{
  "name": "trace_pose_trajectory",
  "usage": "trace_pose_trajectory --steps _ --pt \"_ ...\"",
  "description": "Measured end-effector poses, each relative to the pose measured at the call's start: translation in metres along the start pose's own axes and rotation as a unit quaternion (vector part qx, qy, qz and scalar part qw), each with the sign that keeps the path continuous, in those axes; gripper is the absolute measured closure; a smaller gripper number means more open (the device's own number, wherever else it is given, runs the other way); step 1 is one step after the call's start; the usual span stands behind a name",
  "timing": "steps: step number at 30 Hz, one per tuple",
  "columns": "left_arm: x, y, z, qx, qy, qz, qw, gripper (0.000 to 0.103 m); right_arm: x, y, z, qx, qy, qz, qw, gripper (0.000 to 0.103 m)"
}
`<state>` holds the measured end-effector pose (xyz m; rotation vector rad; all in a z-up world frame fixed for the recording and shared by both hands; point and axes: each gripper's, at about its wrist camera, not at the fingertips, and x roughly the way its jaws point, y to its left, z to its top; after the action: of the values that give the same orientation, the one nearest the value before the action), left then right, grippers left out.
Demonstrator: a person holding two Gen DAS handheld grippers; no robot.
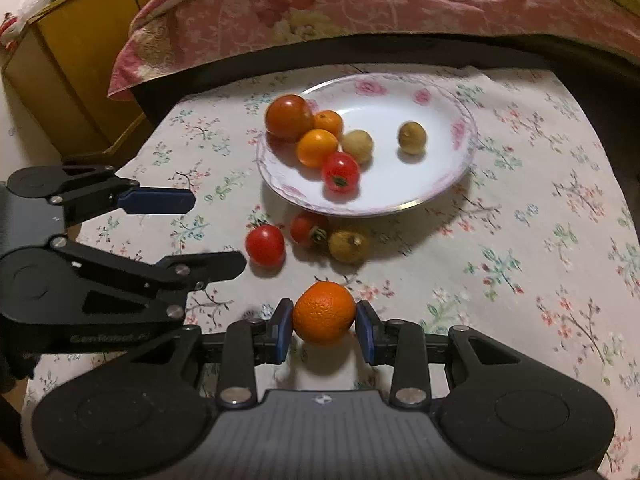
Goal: Organize fruits
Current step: 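Close the left gripper on a red cherry tomato while the right gripper holds the tangerine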
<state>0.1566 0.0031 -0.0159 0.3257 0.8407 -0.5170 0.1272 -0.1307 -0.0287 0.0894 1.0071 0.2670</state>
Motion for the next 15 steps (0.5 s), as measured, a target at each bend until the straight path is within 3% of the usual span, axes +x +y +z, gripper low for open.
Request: trace_pose_trajectory --steps 7,15 --pt "0.019 -0.003 0.004 -0.02 0.009 -0.008 0.9997 0.033 -0.005 -0.006 -0.003 -0.009 0.007 -0.024 1.0 0.069" --pt "0.036 -0.005 0.0 -0.027 0.025 -0.013 0.9992 0.024 0.004 -0.009 -0.003 -0.008 0.017 -0.016 1.0 0.069"
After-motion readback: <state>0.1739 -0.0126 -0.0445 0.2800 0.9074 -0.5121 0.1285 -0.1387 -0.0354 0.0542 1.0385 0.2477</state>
